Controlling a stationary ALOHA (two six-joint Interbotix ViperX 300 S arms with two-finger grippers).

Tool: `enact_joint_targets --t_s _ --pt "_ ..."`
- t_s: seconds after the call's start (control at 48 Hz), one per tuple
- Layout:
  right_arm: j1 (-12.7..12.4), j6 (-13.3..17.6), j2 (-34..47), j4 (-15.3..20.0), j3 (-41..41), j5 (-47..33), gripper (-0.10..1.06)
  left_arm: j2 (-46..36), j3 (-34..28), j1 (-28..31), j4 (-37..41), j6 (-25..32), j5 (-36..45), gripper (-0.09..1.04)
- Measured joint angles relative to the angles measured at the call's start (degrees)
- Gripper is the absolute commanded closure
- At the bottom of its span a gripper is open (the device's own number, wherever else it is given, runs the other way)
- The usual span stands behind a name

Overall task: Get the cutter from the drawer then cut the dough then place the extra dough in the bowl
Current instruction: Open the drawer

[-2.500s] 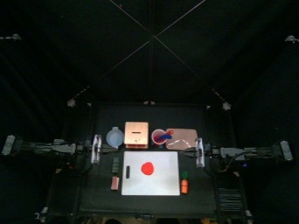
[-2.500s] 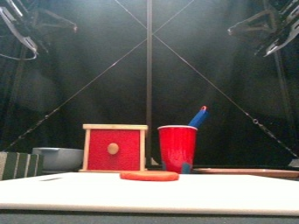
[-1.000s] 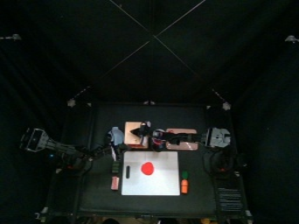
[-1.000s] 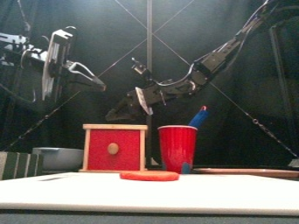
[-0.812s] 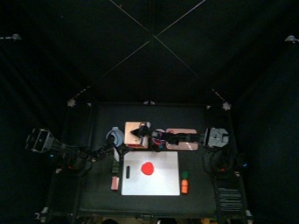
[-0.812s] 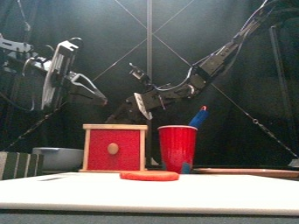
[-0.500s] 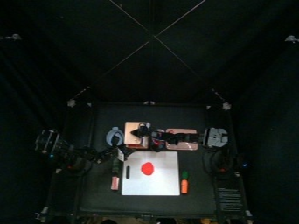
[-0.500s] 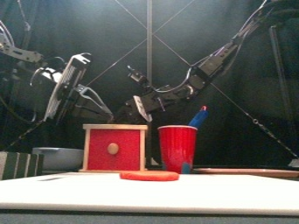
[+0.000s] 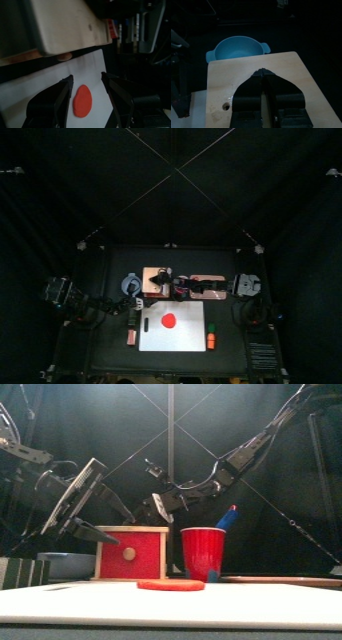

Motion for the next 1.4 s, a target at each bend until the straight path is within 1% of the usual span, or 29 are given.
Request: enact_joint_targets --t_s 0.104,0.229,0.396,0.646,1.396 --pt "0.2 -0.1 0.0 0.0 0.0 0.0 0.94 1.8 -0.4 0.1 -1.1 -4.3 0.0 0.10" --pt "0.2 -0.1 0.0 -0.1 -0.1 0.1 0.94 3.6 -1.0 0.6 -1.8 -7.3 0.0 0.10" --pt "0.2 -0.1 0.1 0.0 -0.1 0.1 0.94 5.1 -1.9 2.2 -1.8 -7.3 0.0 0.10" --pt "0.3 -0.3 0.1 -0.1 -0.3 0.3 0.94 6.5 -2.4 6.3 -1.8 -7.2 0.0 0.10" --pt "0.7 -0.1 0.4 -0.1 -0.7 0.4 0.94 9.5 -4.8 7.9 -1.4 -6.9 0.0 0.11"
